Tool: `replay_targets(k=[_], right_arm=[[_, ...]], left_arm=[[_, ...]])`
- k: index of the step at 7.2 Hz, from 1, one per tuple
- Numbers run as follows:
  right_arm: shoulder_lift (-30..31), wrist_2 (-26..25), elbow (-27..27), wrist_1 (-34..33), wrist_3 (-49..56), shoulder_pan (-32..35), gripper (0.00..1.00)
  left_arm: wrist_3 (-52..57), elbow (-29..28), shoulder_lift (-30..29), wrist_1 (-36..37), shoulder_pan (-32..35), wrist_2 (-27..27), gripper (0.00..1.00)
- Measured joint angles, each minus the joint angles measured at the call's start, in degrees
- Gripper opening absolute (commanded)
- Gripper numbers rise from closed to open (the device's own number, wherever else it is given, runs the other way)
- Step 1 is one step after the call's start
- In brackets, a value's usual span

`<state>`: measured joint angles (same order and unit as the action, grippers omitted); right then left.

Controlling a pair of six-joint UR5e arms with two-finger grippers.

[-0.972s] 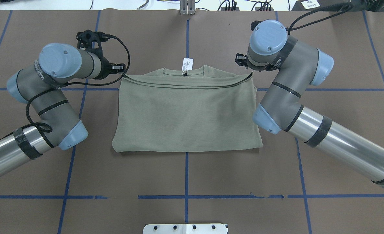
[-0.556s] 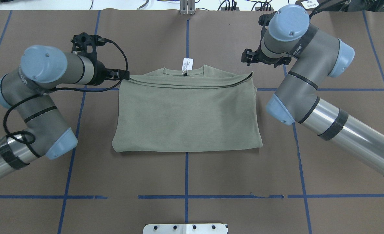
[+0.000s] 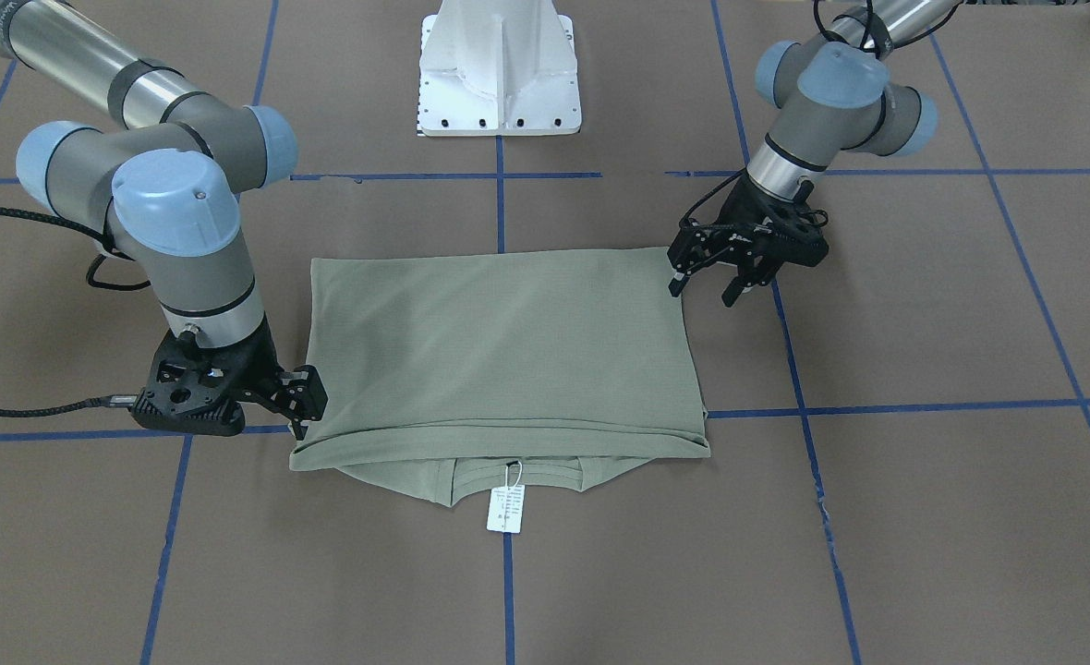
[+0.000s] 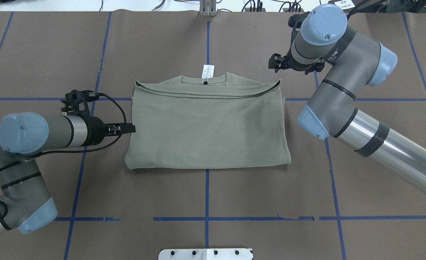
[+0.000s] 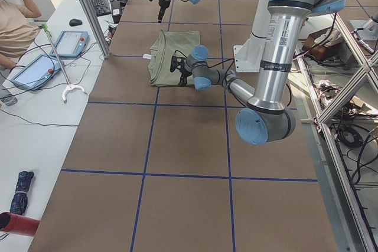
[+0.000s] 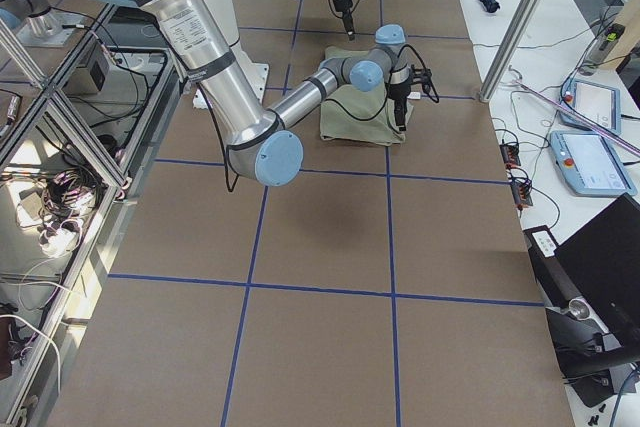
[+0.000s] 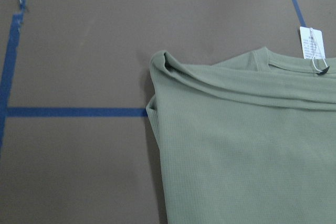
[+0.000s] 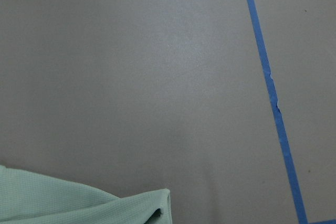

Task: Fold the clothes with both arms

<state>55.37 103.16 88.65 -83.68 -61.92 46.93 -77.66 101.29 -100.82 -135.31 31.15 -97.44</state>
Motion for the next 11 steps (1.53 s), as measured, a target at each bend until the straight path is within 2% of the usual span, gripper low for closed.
replay_targets(k=[3,4,5,6,7,11], right_arm=[[0.0,-0.1,0.0,0.0,0.0,0.0,1.0],[-0.1,-0.1,0.0,0.0,0.0,-0.1,1.0],[-0.1,-0.1,0.0,0.0,0.0,-0.1,1.0],[-0.1,-0.1,0.0,0.0,0.0,-0.1,1.0],[-0.1,-0.1,0.0,0.0,0.0,-0.1,1.0],[-0.1,-0.1,-0.1,0.0,-0.1,-0.1,1.0]], left_arm=[[-8.2,0.0,0.8,-0.8,-6.0,3.7,0.72],[-8.6,-0.1,0.9,-0.8,-6.4,3.8,0.61],[-8.7,-0.1,0.9,-0.8,-6.6,3.9,0.4],[-8.8,-0.1,1.0,-0.8,-6.7,3.9,0.14],[-8.8,-0.1,1.0,-0.8,-6.8,3.9,0.0],[-7.7,1.4,2.8,-0.7,-7.0,4.0,0.0]])
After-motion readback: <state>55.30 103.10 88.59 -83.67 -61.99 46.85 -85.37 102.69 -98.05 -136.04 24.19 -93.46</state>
